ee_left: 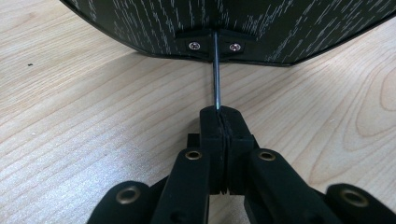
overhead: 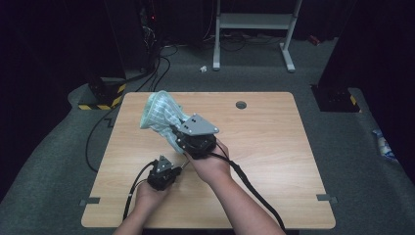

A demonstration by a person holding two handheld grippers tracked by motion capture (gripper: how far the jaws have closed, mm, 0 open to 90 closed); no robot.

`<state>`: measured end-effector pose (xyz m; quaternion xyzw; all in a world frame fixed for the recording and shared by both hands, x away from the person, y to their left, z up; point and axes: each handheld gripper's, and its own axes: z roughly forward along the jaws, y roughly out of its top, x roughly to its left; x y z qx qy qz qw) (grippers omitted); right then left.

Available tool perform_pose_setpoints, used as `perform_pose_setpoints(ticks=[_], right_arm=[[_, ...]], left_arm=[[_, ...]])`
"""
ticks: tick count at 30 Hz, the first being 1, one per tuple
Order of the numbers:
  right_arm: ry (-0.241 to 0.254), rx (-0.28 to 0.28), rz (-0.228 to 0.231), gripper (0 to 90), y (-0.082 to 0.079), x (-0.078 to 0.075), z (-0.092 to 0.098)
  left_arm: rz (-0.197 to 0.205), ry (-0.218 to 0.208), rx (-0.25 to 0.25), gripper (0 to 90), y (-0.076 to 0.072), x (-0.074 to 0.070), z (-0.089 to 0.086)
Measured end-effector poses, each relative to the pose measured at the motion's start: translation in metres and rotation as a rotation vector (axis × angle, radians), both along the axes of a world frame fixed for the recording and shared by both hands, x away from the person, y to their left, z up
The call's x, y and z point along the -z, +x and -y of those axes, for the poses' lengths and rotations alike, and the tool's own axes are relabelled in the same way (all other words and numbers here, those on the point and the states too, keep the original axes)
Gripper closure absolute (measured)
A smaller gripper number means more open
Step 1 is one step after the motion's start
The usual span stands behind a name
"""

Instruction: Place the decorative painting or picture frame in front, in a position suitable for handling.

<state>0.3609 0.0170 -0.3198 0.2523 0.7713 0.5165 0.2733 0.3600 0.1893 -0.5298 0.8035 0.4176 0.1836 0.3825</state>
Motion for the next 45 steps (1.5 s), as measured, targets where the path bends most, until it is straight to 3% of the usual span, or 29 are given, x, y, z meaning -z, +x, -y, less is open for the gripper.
perform_pose_setpoints(ticks=[3,10,18,24,26,31,35,40,45], right_arm=[[-0.013,-0.002,0.005,74.6,-0.001,0.001,0.000],[0.013,-0.010,0.019,74.7,-0.009,0.009,0.012],[-0.006,0.022,0.083,74.5,-0.029,0.029,0.026],[-0.035,0.041,0.023,74.7,-0.038,0.073,0.046],[-0.012,0.051,0.010,74.7,-0.043,0.093,0.059],[-0.015,0.075,-0.049,74.7,-0.050,0.123,0.079],[-0.018,0.098,-0.125,74.6,-0.048,0.145,0.089],[-0.027,0.106,-0.164,74.7,-0.047,0.158,0.093],[0.001,0.098,-0.141,74.8,-0.050,0.144,0.092]], left_arm=[[0.000,0.002,0.001,88.6,0.000,0.000,0.000],[0.006,0.007,0.002,88.6,0.000,0.000,0.000],[0.006,-0.002,-0.004,88.5,0.000,0.000,0.001],[0.003,-0.004,-0.005,88.4,0.000,0.000,0.000],[0.006,0.006,-0.004,88.4,0.000,0.000,0.000],[0.005,0.009,0.000,88.4,0.001,0.000,-0.001],[0.006,0.010,-0.002,88.3,0.000,0.000,-0.001],[0.008,0.010,-0.004,88.4,0.000,0.000,0.000],[0.014,0.019,-0.004,88.4,0.000,0.000,0.001]])
